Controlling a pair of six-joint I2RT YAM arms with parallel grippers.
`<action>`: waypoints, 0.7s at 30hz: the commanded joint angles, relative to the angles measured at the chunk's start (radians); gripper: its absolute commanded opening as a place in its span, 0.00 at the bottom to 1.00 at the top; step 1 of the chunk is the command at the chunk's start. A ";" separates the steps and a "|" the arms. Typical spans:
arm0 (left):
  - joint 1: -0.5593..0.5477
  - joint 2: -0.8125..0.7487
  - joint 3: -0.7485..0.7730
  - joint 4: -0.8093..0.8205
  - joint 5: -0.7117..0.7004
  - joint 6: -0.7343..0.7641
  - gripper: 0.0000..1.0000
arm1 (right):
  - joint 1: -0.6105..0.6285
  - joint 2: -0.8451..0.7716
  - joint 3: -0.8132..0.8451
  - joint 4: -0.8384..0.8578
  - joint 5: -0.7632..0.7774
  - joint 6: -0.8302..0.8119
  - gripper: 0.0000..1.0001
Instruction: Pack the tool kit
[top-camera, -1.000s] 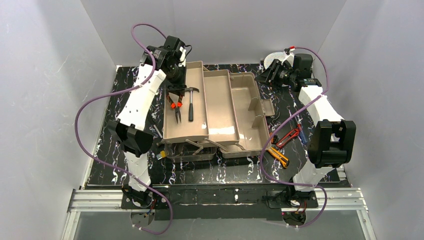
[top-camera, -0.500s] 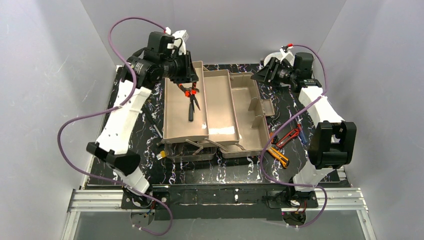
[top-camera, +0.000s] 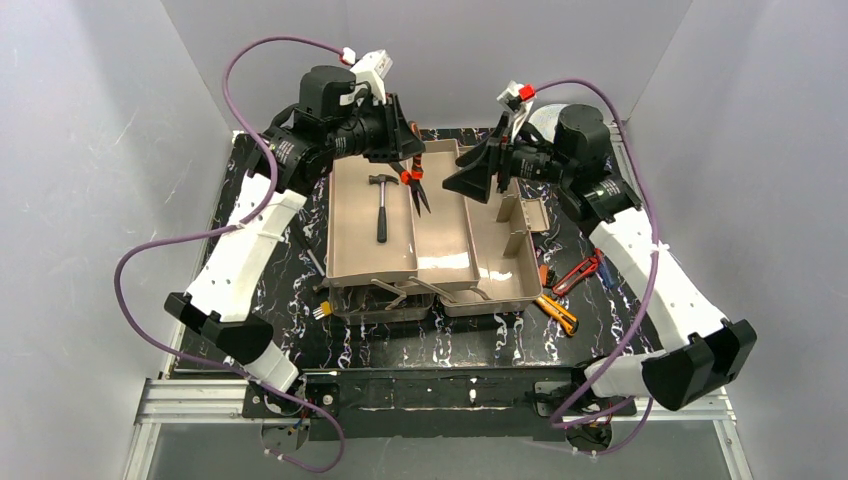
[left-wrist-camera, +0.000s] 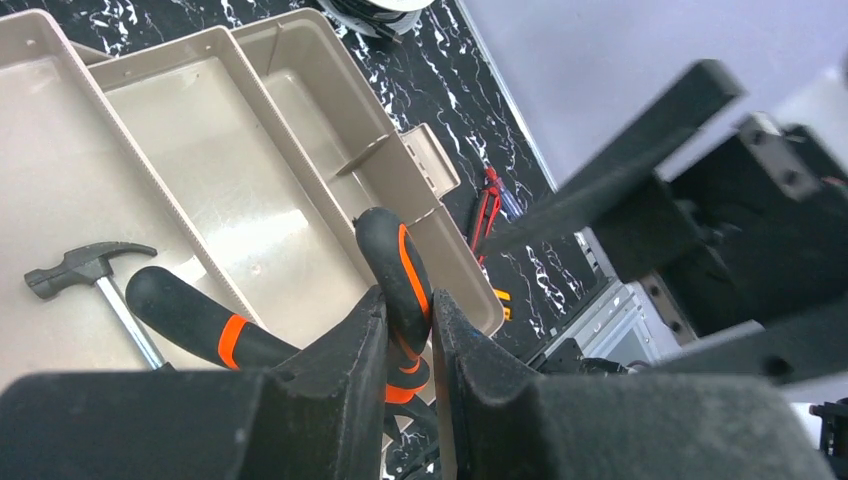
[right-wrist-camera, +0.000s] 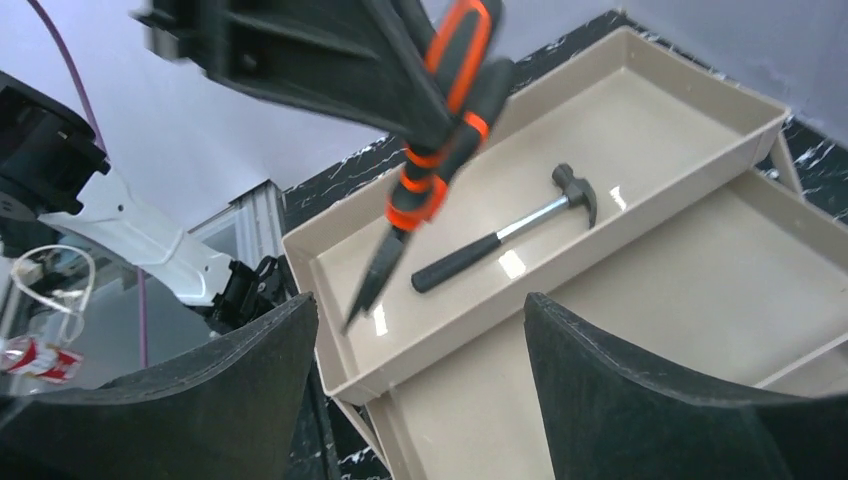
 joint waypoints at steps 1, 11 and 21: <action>-0.013 -0.088 -0.055 0.083 0.022 -0.012 0.00 | 0.089 -0.015 0.068 -0.083 0.208 -0.090 0.83; -0.030 -0.185 -0.187 0.177 0.059 -0.055 0.00 | 0.261 0.069 0.131 -0.143 0.427 -0.129 0.73; -0.031 -0.276 -0.295 0.227 0.041 -0.070 0.36 | 0.290 0.040 0.084 -0.084 0.534 -0.096 0.01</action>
